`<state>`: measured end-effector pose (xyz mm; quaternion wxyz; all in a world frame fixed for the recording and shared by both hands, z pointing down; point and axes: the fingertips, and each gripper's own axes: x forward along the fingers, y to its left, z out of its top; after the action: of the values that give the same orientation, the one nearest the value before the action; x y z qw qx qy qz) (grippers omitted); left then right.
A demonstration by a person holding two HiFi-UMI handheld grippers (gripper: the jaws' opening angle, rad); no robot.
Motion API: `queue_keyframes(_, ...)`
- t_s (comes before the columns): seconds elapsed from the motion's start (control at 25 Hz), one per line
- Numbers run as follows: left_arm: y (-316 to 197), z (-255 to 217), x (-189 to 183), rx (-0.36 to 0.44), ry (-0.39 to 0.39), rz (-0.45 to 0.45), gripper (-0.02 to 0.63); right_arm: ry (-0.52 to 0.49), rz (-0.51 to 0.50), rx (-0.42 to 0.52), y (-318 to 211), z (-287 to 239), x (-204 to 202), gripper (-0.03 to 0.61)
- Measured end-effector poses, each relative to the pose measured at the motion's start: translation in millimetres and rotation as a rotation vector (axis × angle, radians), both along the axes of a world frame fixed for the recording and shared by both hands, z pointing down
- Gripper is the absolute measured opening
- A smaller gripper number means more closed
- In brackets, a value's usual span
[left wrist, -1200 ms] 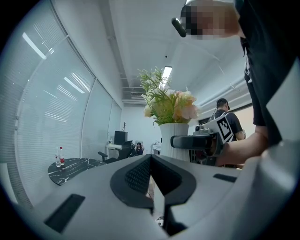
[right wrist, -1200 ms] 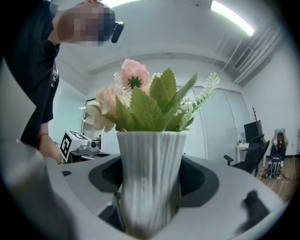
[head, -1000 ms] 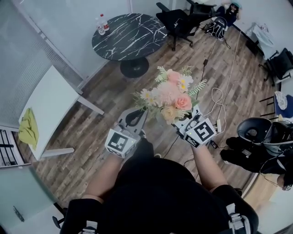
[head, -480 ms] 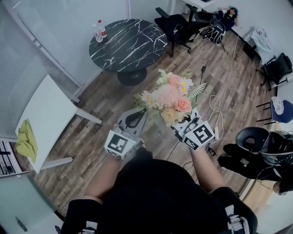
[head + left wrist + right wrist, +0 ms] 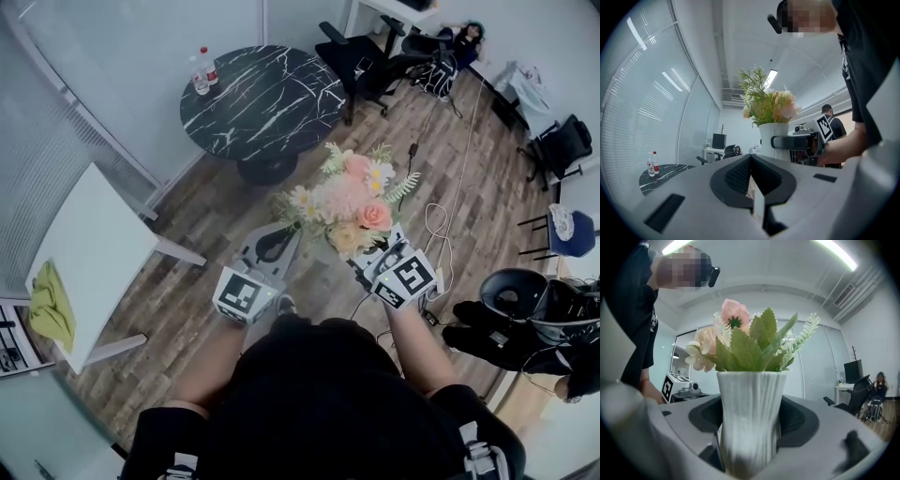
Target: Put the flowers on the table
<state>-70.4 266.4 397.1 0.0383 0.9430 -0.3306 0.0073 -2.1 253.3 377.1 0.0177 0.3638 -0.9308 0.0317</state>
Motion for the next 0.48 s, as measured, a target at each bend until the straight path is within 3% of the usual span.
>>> queue_keyframes(0.48,-34.3,1.6,-0.7,0.004,0.004,-0.009,0.012,-0.003,-0.001,0.004,-34.3,2.6,0.9,0.337)
